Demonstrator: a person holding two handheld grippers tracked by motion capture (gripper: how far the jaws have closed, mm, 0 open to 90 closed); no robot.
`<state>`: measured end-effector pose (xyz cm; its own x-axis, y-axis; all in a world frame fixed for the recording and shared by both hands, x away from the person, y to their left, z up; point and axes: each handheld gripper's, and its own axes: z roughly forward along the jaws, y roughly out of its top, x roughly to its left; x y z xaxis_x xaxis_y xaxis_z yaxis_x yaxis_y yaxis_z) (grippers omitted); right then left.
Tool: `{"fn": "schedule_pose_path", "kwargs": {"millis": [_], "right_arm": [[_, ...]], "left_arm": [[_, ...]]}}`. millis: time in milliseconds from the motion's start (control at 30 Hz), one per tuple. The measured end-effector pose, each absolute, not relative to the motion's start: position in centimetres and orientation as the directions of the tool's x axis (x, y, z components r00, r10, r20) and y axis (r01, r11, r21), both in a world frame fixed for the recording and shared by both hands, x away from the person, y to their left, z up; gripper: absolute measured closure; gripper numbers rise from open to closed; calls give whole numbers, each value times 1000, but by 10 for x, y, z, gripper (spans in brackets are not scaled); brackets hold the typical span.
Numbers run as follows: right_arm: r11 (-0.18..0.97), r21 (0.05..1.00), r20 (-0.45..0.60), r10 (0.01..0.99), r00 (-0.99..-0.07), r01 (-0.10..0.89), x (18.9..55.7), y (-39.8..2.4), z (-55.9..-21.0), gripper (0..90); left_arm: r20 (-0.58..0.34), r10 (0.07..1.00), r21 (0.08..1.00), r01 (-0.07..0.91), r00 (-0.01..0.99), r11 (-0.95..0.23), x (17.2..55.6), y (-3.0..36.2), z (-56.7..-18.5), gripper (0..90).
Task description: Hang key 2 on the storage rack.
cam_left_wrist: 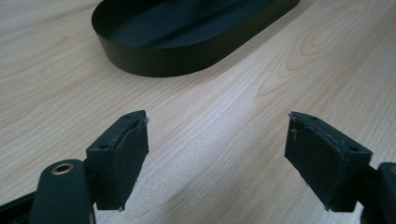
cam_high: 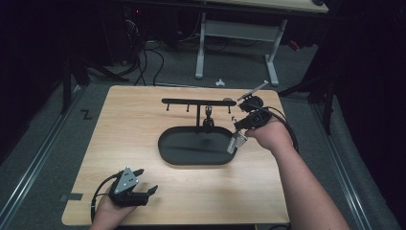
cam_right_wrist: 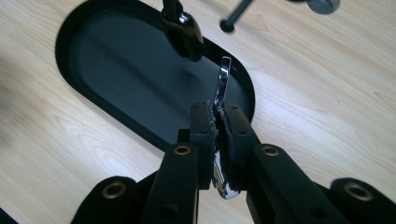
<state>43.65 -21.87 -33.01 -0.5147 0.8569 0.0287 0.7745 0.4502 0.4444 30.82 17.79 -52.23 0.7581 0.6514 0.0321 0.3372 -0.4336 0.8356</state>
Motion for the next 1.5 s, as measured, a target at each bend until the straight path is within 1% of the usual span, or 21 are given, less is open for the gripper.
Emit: {"fn": "schedule_pose_path", "kwargs": {"millis": [400, 500, 633, 967, 1500], "right_arm": [[480, 452, 12, 839, -543, 751, 443, -203, -323, 848], [474, 464, 18, 840, -543, 748, 444, -201, -318, 848], [474, 456, 17, 842, -540, 753, 449, -199, -318, 848], [462, 453, 34, 846, -533, 763, 457, -201, -324, 848], [416, 478, 55, 865, -499, 773, 465, -215, -325, 846]], "left_arm": [[44, 652, 833, 333, 757, -443, 305, 179, -522, 221], [40, 660, 835, 338, 750, -434, 305, 181, -522, 221], [43, 660, 831, 340, 750, -441, 303, 180, -522, 221], [38, 666, 829, 348, 745, -437, 302, 184, -523, 221], [39, 665, 827, 349, 746, -440, 302, 183, -524, 221]]}}
